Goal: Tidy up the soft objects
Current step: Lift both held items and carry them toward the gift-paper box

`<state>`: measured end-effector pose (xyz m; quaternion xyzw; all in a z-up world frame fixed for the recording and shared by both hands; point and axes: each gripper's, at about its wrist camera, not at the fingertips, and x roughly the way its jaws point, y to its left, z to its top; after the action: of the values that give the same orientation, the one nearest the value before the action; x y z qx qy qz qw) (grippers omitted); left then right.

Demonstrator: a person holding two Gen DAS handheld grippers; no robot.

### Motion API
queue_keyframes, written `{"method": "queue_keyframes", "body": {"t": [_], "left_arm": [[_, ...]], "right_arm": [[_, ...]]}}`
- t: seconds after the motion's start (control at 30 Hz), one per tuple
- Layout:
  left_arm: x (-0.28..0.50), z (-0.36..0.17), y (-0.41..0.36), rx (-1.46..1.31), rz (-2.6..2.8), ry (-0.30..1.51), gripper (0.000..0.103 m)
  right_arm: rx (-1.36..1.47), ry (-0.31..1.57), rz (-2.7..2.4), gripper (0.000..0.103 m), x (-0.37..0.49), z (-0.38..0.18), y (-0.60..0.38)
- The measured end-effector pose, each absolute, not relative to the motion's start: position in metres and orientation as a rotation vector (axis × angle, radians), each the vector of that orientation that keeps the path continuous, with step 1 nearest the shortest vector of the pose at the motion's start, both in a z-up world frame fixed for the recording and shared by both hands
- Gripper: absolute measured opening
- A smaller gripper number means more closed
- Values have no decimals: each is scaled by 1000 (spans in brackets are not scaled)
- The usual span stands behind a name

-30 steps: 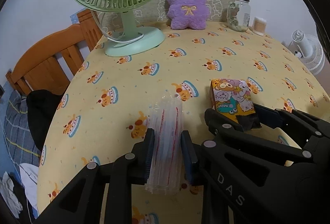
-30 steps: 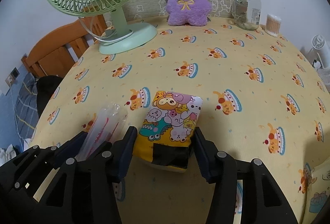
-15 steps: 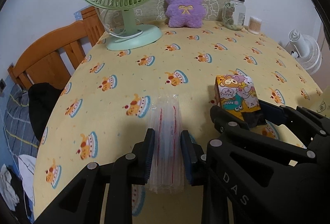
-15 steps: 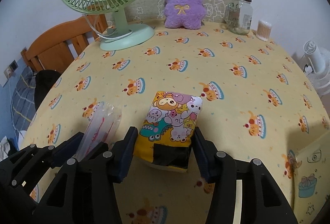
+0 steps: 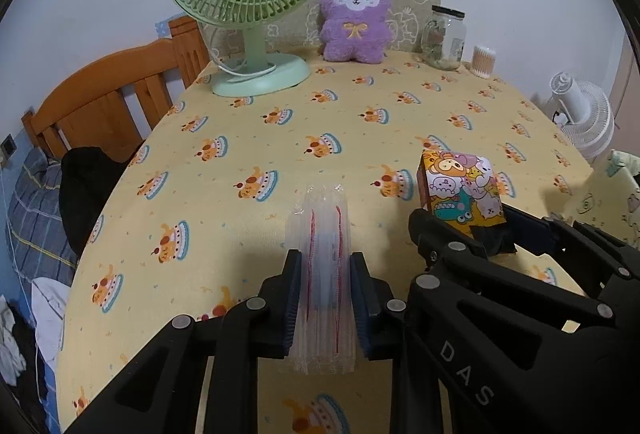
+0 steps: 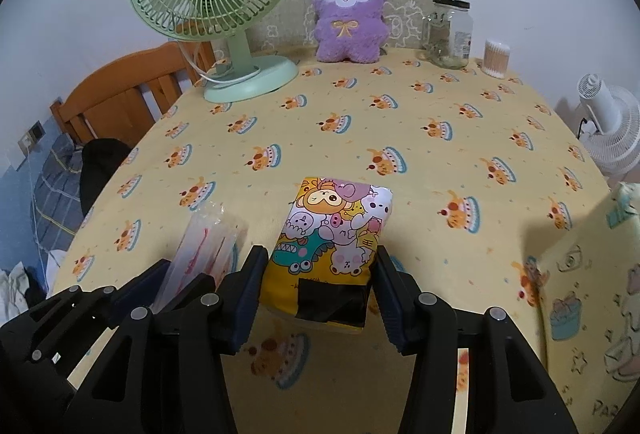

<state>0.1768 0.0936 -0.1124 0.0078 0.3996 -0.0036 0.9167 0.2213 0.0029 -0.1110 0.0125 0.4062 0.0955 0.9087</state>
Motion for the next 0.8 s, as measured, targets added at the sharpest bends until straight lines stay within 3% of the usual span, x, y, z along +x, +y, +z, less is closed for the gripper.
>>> {"method": "queue_keyframes", "body": {"t": [0.8], "left_arm": [[116, -63, 63, 18, 15, 696, 22]], "right_arm": [[32, 724, 245, 55, 164, -59, -28]]}}
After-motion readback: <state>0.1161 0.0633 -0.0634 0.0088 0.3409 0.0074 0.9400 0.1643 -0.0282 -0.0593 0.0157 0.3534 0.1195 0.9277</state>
